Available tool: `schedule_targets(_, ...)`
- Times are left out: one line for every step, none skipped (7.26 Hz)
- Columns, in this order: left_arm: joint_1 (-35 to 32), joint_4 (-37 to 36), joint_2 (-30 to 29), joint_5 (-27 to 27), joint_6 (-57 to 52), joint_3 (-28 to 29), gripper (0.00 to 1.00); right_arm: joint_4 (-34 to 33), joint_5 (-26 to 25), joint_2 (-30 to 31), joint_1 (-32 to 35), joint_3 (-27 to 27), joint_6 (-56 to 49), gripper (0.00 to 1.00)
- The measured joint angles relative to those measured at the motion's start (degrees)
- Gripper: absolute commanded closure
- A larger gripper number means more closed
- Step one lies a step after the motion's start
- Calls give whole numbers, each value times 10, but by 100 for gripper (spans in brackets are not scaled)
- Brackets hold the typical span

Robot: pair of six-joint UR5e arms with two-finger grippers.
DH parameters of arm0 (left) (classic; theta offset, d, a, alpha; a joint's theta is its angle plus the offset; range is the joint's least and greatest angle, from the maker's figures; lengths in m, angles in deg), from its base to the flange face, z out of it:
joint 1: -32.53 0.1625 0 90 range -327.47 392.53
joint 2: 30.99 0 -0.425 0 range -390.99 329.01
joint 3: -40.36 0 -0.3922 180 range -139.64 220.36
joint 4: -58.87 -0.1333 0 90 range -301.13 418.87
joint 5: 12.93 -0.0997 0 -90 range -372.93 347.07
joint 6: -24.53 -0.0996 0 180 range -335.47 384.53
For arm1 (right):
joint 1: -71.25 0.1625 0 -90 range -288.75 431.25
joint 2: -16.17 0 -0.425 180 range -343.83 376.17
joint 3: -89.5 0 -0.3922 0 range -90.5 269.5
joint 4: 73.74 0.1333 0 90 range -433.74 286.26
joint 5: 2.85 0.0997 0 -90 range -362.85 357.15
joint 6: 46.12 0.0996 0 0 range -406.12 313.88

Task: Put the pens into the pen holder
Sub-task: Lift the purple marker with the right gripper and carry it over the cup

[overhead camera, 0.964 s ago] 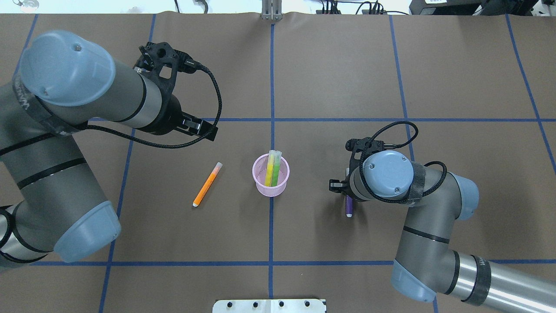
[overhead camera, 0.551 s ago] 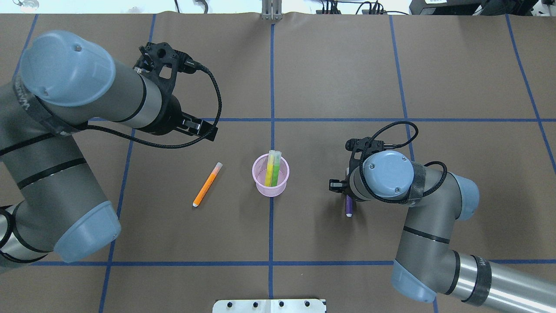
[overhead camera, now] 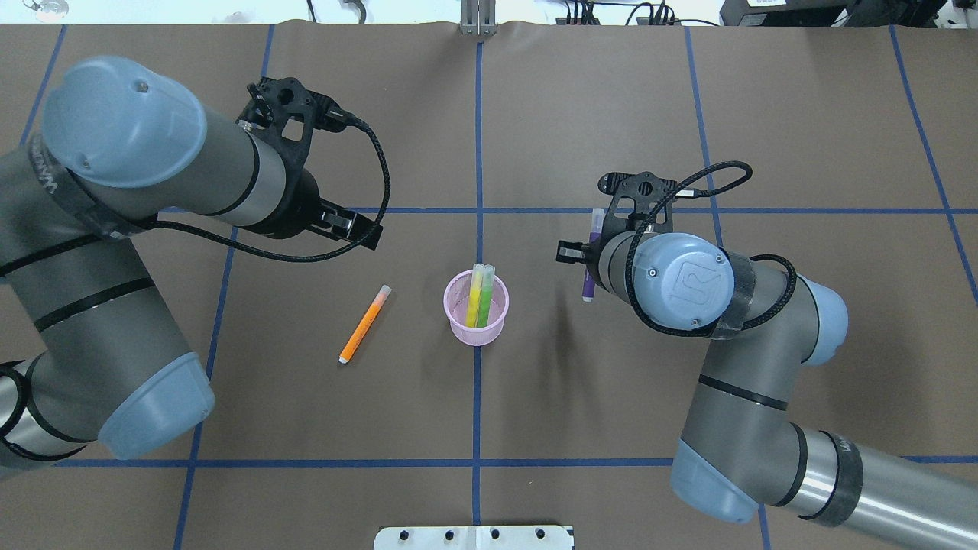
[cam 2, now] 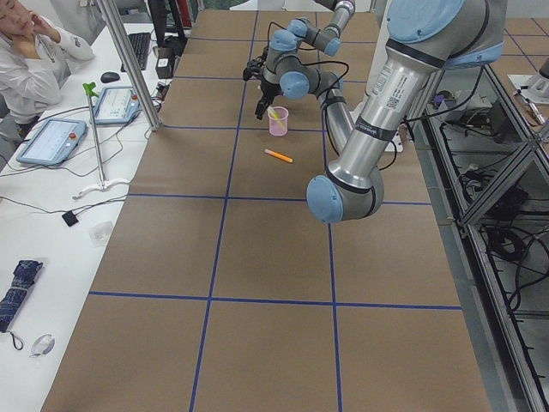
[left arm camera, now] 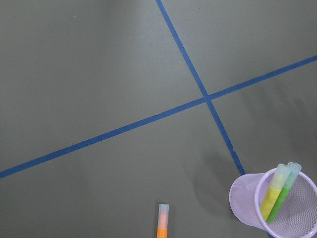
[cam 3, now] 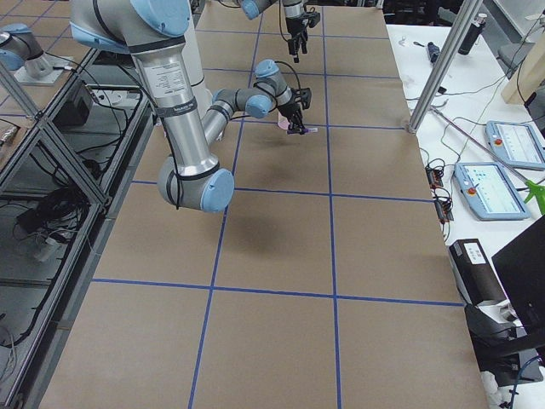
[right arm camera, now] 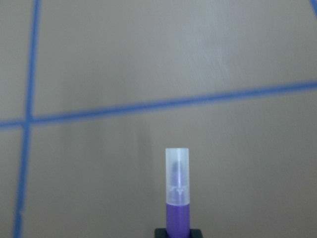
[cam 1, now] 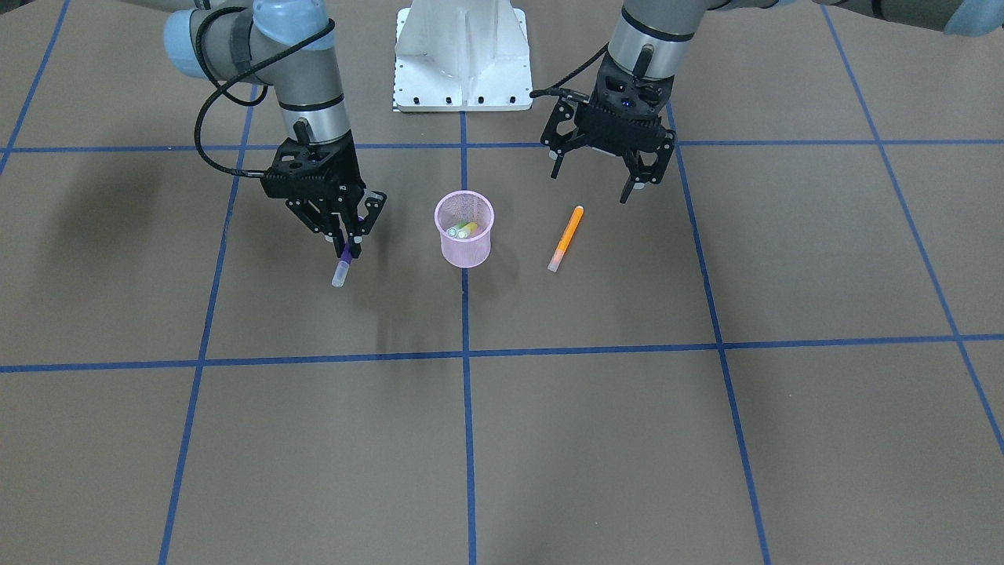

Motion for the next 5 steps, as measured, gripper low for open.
schedule_targets(0, 1, 1, 1, -6, 4, 0, -1, -75, -14, -17, 2, 41, 100)
schedule_targets(-3, 1, 3, 1, -33, 8, 0, -1, -141, -24, -36, 2, 65, 100)
schedule_targets(-10, 1, 4, 2, -77, 13, 0, -1, -203, -31, -57, 1, 74, 100)
schedule_targets(-21, 0, 5, 3, -113, 21, 0, 0, -262, -36, -83, 0, 74, 100)
schedule_targets(-29, 0, 5, 4, -133, 29, 0, 0, -307, -40, -108, -1, 70, 100)
